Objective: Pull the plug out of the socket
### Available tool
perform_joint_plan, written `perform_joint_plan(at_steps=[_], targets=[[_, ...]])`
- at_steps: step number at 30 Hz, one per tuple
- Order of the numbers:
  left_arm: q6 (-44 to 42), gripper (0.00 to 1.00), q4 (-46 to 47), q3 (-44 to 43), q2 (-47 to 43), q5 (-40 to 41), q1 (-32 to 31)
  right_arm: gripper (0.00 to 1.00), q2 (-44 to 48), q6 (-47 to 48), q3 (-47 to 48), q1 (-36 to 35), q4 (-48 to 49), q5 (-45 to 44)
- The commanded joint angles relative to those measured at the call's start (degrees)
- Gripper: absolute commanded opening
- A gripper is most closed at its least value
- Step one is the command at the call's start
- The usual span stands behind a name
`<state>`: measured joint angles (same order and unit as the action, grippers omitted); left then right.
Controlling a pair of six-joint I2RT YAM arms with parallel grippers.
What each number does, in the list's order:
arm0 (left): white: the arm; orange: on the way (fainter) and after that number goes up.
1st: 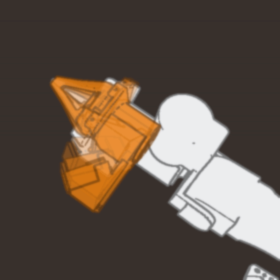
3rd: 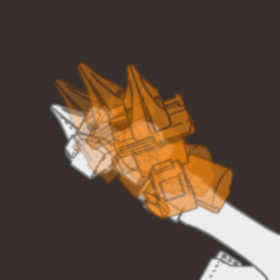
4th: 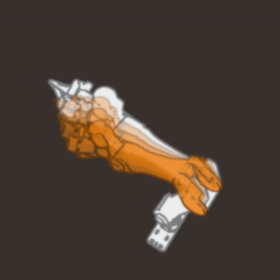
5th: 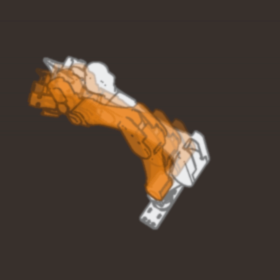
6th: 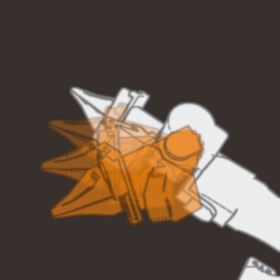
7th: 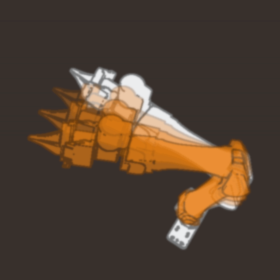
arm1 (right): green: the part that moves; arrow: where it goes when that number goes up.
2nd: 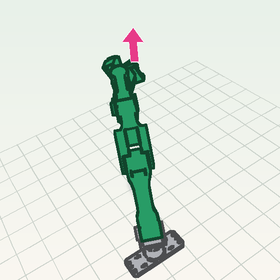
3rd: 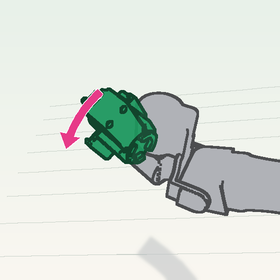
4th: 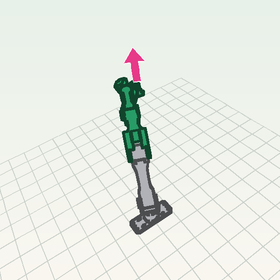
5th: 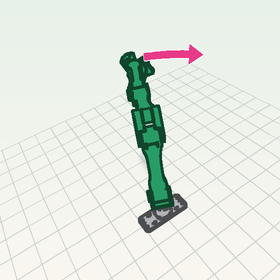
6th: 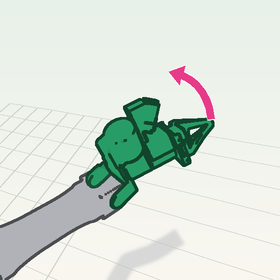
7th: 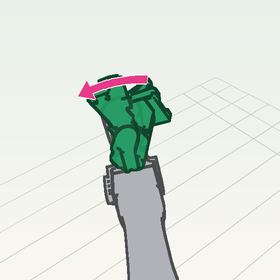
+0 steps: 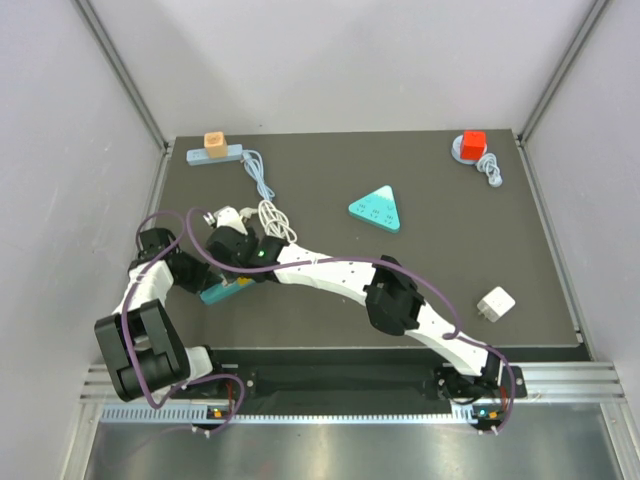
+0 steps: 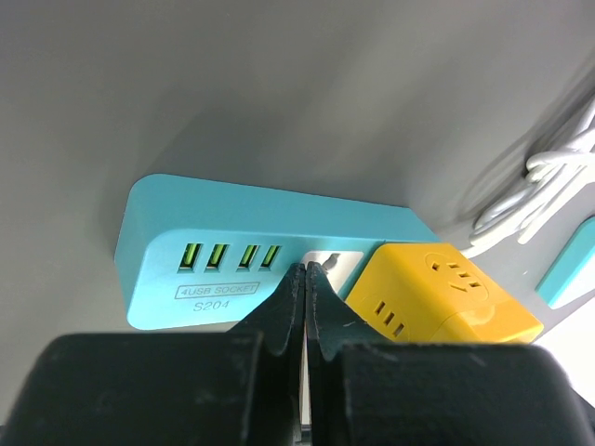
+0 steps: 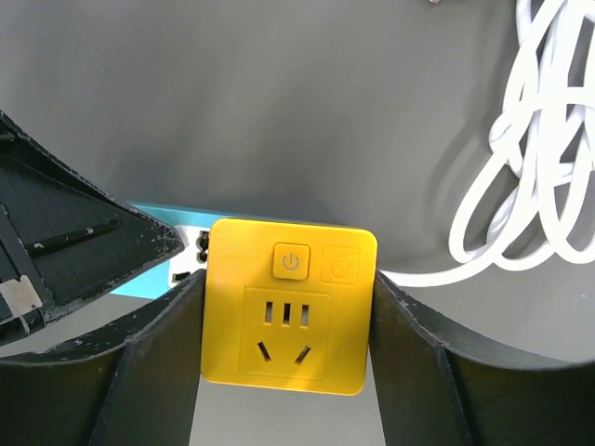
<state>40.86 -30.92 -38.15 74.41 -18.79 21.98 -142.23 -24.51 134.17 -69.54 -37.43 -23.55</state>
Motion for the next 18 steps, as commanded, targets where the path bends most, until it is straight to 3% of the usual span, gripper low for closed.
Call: perform_joint_plan(at_steps=[1,18], targets=[[-1.58,0.00,-2.75,3.08,2.41,10.35,-0.36,0.00,5.12,2.45,7.86,-0.51,5.26,-5.80],[-1.49,0.00,-2.83,3.17,1.70,11.40,-1.15,0.00,8.73,5.44,10.76,-1.65,6.93,-9.93]])
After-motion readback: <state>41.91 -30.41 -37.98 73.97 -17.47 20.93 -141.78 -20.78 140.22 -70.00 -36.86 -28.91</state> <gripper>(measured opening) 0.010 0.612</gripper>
